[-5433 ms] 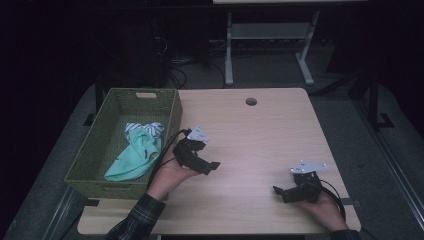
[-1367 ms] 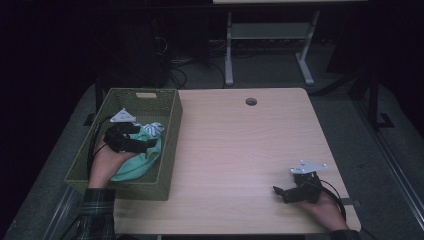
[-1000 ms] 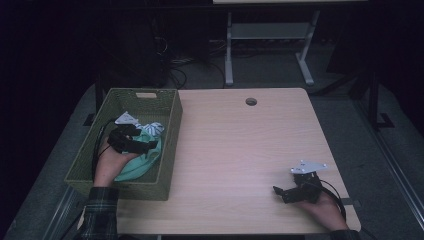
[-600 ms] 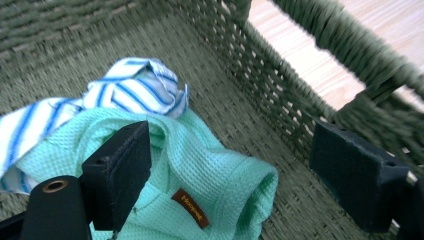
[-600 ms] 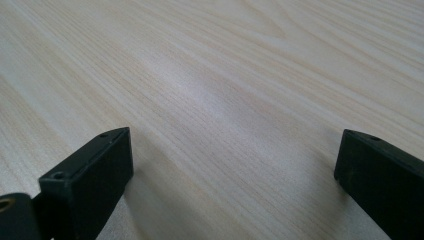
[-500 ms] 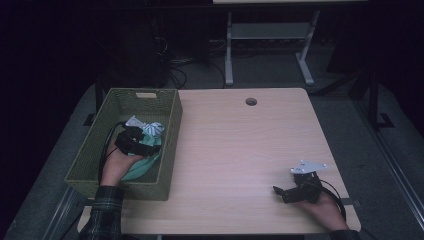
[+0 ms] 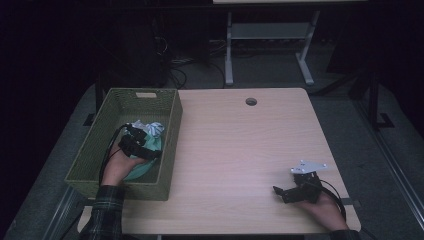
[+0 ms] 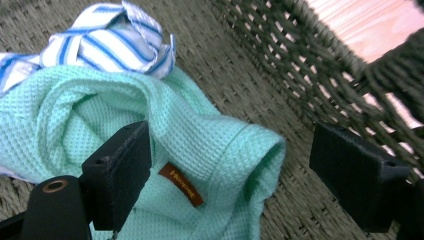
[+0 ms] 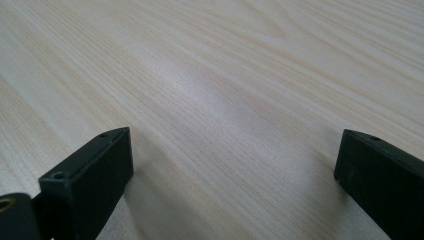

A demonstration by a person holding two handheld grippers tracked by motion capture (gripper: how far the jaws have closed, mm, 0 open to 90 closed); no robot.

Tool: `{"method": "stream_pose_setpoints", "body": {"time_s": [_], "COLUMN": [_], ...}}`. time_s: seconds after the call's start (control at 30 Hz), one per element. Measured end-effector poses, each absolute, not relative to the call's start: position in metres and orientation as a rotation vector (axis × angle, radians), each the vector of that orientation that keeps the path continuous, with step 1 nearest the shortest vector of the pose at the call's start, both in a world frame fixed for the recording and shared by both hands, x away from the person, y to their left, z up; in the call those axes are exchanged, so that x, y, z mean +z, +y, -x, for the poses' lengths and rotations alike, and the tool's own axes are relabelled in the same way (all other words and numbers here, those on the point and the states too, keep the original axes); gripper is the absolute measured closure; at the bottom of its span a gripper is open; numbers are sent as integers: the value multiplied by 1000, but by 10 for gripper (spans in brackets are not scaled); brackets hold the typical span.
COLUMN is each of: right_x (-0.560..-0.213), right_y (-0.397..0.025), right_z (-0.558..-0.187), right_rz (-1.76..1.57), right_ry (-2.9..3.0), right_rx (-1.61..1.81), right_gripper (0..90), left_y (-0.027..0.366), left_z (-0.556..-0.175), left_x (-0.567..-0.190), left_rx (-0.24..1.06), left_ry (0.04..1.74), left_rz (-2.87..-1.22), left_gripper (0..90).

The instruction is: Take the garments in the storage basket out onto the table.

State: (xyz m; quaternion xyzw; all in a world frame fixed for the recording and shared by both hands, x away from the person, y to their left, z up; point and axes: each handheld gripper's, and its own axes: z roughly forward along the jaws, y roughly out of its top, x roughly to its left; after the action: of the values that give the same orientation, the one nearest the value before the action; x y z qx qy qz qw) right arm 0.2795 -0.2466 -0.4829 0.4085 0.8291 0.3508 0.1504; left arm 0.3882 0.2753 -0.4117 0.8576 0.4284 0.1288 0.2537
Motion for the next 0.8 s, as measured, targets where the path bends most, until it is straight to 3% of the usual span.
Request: {"method": "stream_pose_setpoints", "body": {"time_s": [0.1,0.33,0.5,0.7,0.8], "right_x": [-483,-483,-483,-483,-483], "right_y": [-247,-247,-247,-247,-247], "right_z": [-280,-280,-280,-280,-280], "right_rz": [-1173,-1172,-1172,-1172,-1172], "right_ry": [2381,2382,2382,2382,2382], "right_rx": [1007,1007,1007,1007,1007], "right_gripper": [18,18,18,18,18], "left_y": [274,272,274,275,277], "left_z": [-389,-389,-390,-388,-389], "left_x": [-413,-415,-415,-413,-413], "left_rx": [364,325,288,250,208], "left_ry": [1167,1186,1209,1258,1294], "left_rz": [-2347,-2373,-2371,-2375,-2365], "left_gripper": [168,274,435,732,804]}}
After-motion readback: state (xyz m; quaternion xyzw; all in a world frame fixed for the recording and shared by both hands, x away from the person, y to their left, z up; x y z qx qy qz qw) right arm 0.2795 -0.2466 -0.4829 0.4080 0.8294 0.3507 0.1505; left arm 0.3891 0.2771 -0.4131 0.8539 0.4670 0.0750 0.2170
